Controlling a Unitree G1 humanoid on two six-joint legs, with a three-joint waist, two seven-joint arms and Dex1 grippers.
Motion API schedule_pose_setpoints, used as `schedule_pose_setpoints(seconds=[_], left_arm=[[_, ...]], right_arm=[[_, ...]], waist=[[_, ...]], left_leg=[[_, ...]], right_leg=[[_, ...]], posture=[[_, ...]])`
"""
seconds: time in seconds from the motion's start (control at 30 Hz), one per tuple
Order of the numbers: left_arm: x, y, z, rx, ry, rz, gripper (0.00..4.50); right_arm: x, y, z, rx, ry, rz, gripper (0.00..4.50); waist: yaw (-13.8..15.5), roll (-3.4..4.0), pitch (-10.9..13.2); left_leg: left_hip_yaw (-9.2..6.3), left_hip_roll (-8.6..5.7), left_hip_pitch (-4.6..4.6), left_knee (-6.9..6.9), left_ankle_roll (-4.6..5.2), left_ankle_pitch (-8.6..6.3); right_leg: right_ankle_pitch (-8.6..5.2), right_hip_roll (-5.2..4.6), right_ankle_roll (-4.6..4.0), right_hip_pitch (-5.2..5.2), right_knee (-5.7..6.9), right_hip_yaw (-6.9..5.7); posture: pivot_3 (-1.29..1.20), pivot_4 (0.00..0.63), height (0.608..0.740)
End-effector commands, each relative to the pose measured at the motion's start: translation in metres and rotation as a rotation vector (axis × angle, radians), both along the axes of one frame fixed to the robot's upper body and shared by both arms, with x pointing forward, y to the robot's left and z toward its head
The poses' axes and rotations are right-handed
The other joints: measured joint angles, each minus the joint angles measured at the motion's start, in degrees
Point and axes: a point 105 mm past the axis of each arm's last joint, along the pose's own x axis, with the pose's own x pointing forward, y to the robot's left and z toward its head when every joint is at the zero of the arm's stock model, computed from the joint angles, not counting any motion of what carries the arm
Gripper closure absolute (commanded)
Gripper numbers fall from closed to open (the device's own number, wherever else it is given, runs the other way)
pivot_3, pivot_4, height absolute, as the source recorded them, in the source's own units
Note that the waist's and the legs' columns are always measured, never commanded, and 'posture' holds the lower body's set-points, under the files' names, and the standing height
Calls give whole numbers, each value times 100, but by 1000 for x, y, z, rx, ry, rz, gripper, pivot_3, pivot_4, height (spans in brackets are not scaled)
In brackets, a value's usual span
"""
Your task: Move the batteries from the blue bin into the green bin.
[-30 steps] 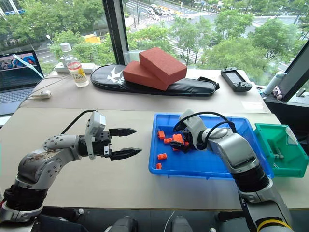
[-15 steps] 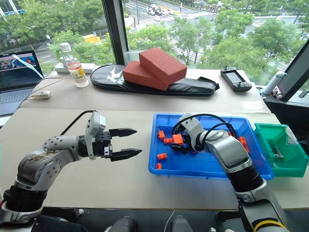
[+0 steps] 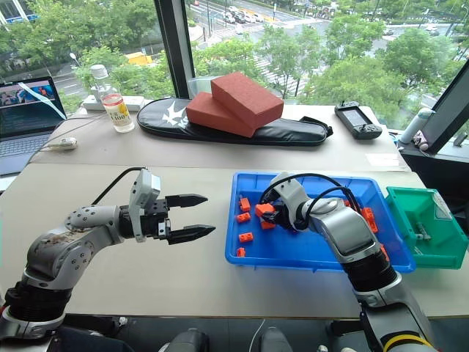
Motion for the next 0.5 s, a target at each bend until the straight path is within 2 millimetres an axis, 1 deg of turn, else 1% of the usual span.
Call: schedule_pose_setpoints(seconds=[0.03,0.07,0.17,0.23,0.27,0.33,0.43,0.5], left_arm=[[-2,1,10,-4,-46,-2,0],[-2,2,11,-4,-46,-1,0],[-2,2,10,-2,-44,-2,0],[-3,2,9,0,-43,-5,0],[-3,2,9,0,-43,-6,0],[-3,2,10,0,-42,-7,0],[-2,2,10,-1,-42,-10,0],[-2,2,10,-3,-41,-20,0]], right_arm=[[0,-7,34,56,-99,-11,3042],[-2,-13,49,90,-129,-31,3042],[-6,-29,80,172,-196,-85,3042],[-8,-45,91,182,-225,-144,3042],[-9,-55,92,170,-228,-181,3042],[-12,-78,87,110,-217,-262,3042],[-20,-112,72,10,-173,-373,3042],[-27,-129,63,-47,-144,-416,3042]], waist=[[3,0,0],[8,0,0],[26,0,0],[41,0,0],[44,0,0],[46,0,0],[66,0,0],[64,0,0]], left_leg=[[0,0,0,0,0,0],[0,0,-1,0,0,0],[-1,0,-2,0,0,0],[-1,-1,-2,0,0,0],[-1,0,-1,0,0,0],[0,-1,0,0,0,0],[1,-1,-1,0,0,0],[6,-2,-2,0,0,0]], right_leg=[[0,0,0,0,0,0],[0,0,0,-1,0,0],[0,-1,0,0,2,0],[0,-1,0,1,1,0],[0,-2,0,2,1,0],[0,-1,0,3,-3,0],[0,-2,0,6,-7,-2],[0,-4,0,4,-9,1]], posture=[[0,150,740],[0,150,740],[0,150,740],[0,150,740],[0,150,740],[0,150,740],[0,150,740],[0,150,740]])
